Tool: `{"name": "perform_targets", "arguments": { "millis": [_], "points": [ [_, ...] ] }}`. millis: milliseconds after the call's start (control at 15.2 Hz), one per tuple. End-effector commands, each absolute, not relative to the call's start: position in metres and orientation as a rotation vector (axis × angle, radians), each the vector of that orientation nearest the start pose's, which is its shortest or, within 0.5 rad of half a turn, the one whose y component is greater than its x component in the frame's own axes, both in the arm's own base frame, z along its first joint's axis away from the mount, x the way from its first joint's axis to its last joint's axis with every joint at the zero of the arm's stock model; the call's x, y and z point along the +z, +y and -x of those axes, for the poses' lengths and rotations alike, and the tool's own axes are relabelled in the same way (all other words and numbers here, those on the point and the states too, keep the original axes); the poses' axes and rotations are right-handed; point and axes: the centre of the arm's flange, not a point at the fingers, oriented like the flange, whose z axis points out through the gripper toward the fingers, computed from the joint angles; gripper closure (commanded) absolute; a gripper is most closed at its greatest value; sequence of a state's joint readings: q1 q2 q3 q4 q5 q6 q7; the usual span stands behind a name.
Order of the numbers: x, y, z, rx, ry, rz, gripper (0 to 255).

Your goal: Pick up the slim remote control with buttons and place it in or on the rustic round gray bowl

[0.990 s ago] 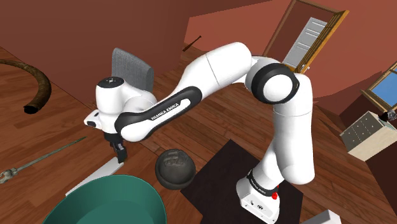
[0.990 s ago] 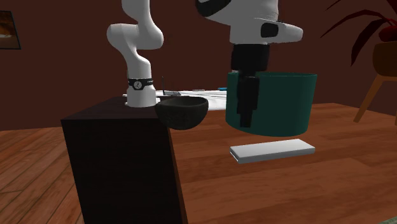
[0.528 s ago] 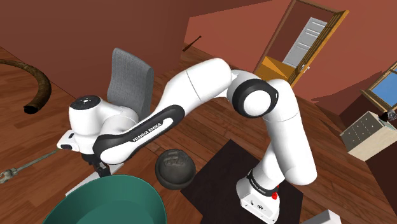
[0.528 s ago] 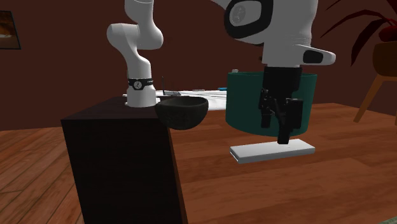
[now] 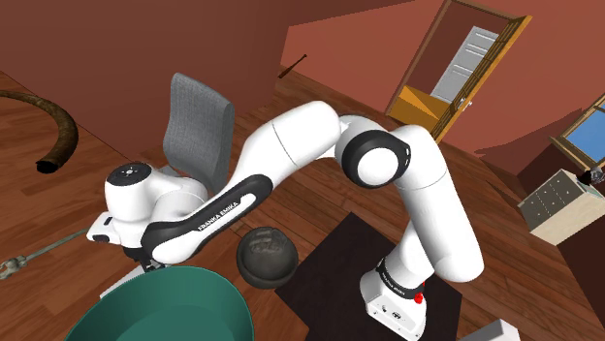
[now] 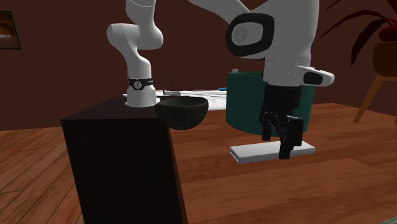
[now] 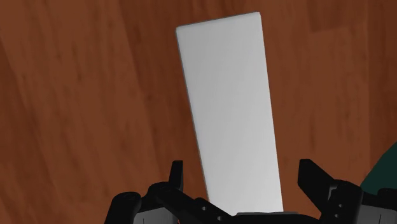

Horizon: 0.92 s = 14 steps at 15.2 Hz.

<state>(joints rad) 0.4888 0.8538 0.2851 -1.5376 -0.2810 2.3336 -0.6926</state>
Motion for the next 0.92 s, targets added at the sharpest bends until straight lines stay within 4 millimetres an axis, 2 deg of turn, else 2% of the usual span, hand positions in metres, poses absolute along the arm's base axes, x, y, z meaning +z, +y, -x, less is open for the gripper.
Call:
{"name": "perform_targets", "arguments": {
  "millis": [0,396,462,858],
  "points": [
    [0.1544,0.4655,-0.5246,-0.024,2.232,-2.229,0],
    [0.1545,0.4655,-0.5246,-0.024,2.232,-2.229,0],
    [0.1545,0.4655,-0.5246,-0.024,2.232,-2.229,255],
    [0.1545,0.4656,-0.5245,-0.024,2.232,-2.229,255]
  ]
}}
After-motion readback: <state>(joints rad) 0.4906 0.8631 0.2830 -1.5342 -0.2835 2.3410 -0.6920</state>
